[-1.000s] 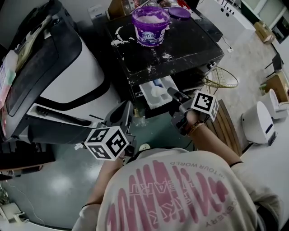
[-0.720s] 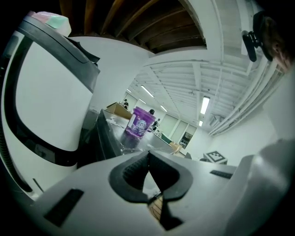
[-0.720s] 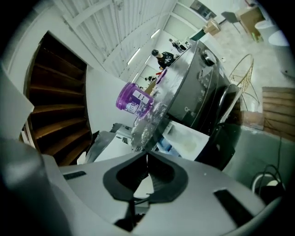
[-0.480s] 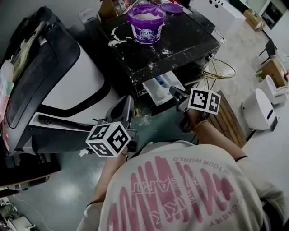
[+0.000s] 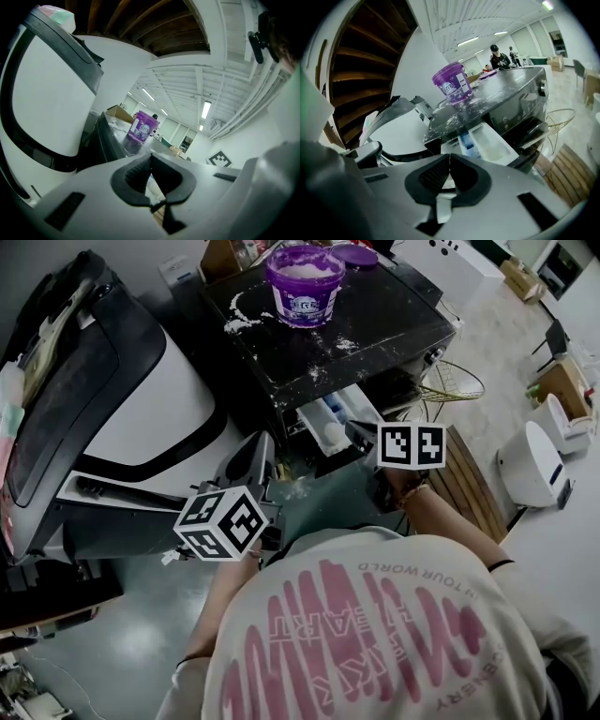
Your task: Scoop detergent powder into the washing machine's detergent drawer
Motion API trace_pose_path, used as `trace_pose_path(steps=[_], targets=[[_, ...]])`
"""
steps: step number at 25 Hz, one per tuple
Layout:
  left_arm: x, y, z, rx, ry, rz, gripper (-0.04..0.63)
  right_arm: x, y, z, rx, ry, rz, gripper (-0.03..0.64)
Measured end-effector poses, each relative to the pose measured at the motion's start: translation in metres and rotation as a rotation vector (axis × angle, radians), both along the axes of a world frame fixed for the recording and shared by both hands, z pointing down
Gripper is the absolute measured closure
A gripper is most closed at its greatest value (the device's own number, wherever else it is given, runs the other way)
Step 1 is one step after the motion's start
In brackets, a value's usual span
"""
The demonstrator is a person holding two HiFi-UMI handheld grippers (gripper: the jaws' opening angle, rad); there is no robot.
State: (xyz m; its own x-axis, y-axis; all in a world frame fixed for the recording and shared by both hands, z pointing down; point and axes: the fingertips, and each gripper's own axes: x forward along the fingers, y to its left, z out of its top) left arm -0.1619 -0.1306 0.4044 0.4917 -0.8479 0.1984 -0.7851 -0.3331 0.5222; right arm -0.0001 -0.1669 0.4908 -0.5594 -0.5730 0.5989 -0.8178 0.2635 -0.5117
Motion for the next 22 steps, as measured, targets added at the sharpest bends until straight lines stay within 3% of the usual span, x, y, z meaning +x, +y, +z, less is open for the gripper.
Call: trace_pose_path(steps=[22], targets=[[-0.005, -0.003, 0.004, -0.004, 0.017, -0.01, 0.594, -0.026, 0.009, 0.008, 0.157, 0.455, -0.385, 0.613]])
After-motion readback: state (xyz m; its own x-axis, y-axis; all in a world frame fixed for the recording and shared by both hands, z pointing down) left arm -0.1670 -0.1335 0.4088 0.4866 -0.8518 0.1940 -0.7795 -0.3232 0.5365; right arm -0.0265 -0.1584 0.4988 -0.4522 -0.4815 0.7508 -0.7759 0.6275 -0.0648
